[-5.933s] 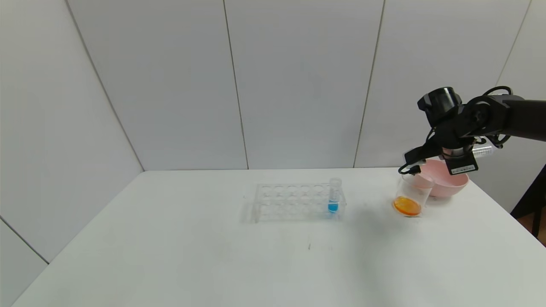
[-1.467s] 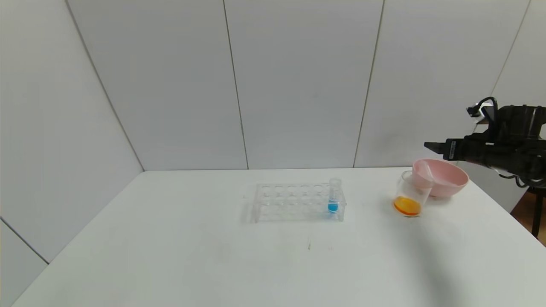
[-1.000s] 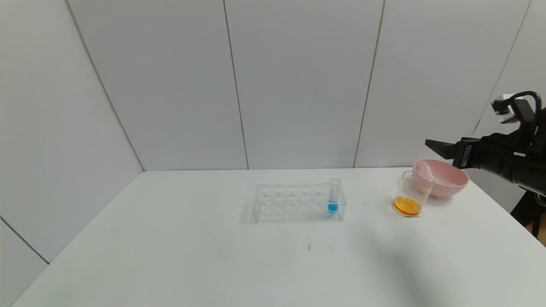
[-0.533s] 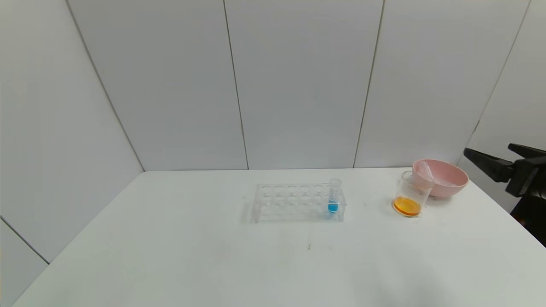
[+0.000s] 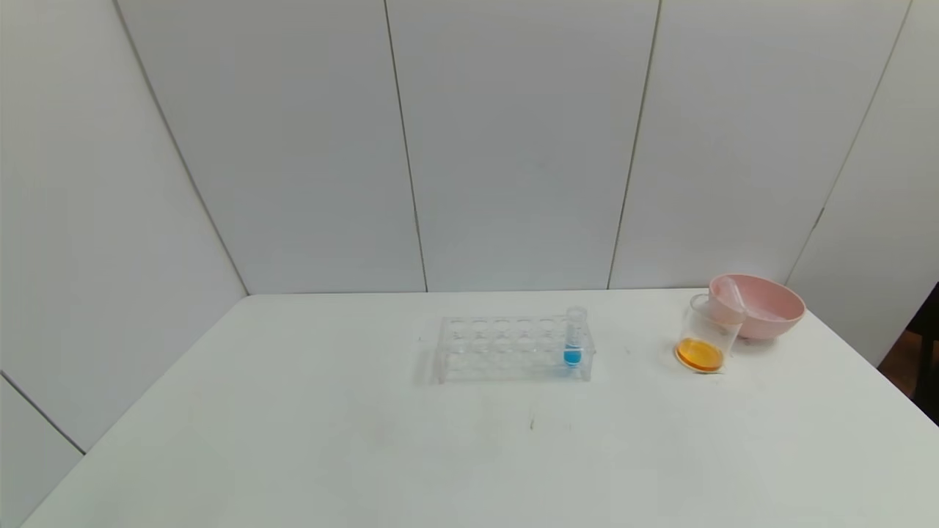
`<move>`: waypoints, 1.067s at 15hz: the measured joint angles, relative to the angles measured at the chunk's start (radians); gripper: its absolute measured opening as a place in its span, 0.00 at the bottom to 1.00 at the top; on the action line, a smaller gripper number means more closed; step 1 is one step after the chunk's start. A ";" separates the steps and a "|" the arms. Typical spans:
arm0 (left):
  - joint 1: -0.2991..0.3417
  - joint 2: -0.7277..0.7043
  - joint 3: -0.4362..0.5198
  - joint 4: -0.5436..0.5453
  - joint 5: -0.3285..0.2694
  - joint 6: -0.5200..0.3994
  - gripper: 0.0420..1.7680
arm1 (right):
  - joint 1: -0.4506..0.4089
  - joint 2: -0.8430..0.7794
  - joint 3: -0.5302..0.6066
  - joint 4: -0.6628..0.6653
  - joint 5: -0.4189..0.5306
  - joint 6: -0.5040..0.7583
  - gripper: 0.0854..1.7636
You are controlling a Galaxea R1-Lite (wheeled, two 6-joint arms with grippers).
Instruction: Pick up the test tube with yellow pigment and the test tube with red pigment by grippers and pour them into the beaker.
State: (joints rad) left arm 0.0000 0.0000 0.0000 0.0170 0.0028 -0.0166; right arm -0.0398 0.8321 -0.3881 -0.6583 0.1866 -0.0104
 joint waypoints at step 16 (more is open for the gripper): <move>0.000 0.000 0.000 0.000 0.000 0.000 0.97 | 0.040 -0.800 0.040 0.480 -0.127 -0.037 0.96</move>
State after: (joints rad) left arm 0.0000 0.0000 0.0000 0.0170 0.0028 -0.0166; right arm 0.0000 0.0317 -0.3481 -0.1781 0.0591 -0.0472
